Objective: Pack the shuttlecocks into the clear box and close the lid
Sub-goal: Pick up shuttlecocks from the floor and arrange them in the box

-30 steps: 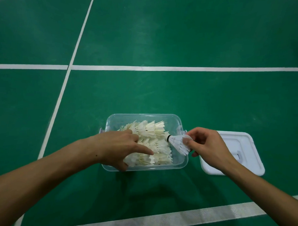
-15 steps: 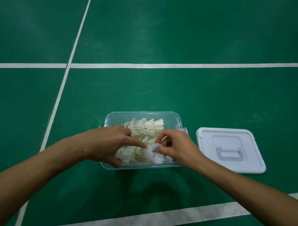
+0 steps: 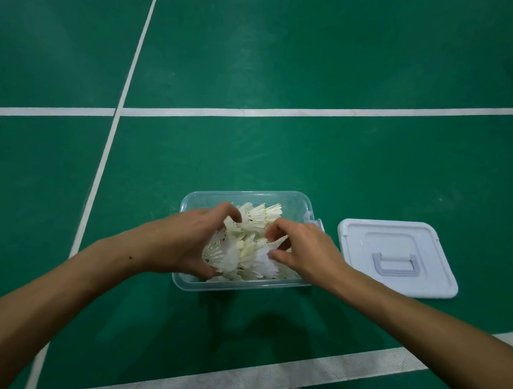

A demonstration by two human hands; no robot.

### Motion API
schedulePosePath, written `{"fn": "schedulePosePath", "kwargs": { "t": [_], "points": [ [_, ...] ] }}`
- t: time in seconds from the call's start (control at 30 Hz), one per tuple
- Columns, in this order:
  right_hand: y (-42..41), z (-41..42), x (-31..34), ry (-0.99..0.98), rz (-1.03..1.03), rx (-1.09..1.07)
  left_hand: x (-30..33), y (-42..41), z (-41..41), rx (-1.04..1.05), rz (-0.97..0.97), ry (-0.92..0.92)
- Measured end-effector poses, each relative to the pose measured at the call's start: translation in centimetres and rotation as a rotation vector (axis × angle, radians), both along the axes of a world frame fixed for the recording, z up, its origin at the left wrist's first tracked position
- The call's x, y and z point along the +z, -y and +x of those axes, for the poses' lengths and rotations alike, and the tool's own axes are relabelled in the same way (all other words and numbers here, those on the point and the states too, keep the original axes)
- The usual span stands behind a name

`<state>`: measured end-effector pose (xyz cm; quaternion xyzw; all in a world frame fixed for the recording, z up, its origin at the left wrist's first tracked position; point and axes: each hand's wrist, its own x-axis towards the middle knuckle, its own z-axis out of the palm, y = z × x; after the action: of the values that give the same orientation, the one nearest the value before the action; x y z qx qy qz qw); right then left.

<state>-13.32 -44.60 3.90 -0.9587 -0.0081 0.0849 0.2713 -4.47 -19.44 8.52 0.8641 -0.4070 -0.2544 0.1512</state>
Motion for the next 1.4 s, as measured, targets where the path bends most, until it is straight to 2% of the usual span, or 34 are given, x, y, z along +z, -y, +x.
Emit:
{"fn": "schedulePosePath", "kwargs": {
  "t": [0.1,0.17,0.27,0.4,0.53,0.67,0.8,0.9,1.1,1.2,1.4],
  "points": [
    [0.9,-0.6,2.5,0.132,0.060,0.037,1.1,0.2,0.2,0.098,-0.151,-0.006],
    [0.9,-0.8,4.1,0.213,0.157,0.167,1.7,0.8,0.2,0.141,-0.254,-0.024],
    [0.2,-0.5,4.7,0.269,0.115,0.318,2.1,1.9,0.5,0.136,-0.338,-0.073],
    [-0.2,0.3,3.5,0.382,0.156,0.291,2.3,3.1,0.9,0.107,-0.419,-0.102],
    [0.8,0.3,2.7,0.425,0.199,0.201,1.4,3.3,1.1,0.096,-0.457,-0.023],
    [3.5,-0.9,2.0,0.410,0.232,0.016,-0.5,2.9,0.4,0.112,-0.407,0.022],
    [6.8,-2.9,1.1,0.357,0.232,-0.149,-2.7,4.0,-1.1,-0.023,-0.276,0.129],
    [7.9,-4.6,0.6,0.301,0.222,-0.208,-4.4,5.6,-2.0,-0.043,-0.246,0.187],
    [6.9,-6.0,0.5,0.246,0.173,-0.146,-6.4,7.7,-2.3,-0.038,-0.167,0.214],
    [6.0,-6.0,0.2,0.212,0.139,-0.111,-6.6,7.3,-2.0,-0.011,-0.202,0.188],
    [3.7,-4.7,-0.3,0.163,0.224,-0.061,-6.3,5.9,-1.6,0.085,-0.272,0.135]
  ]
}}
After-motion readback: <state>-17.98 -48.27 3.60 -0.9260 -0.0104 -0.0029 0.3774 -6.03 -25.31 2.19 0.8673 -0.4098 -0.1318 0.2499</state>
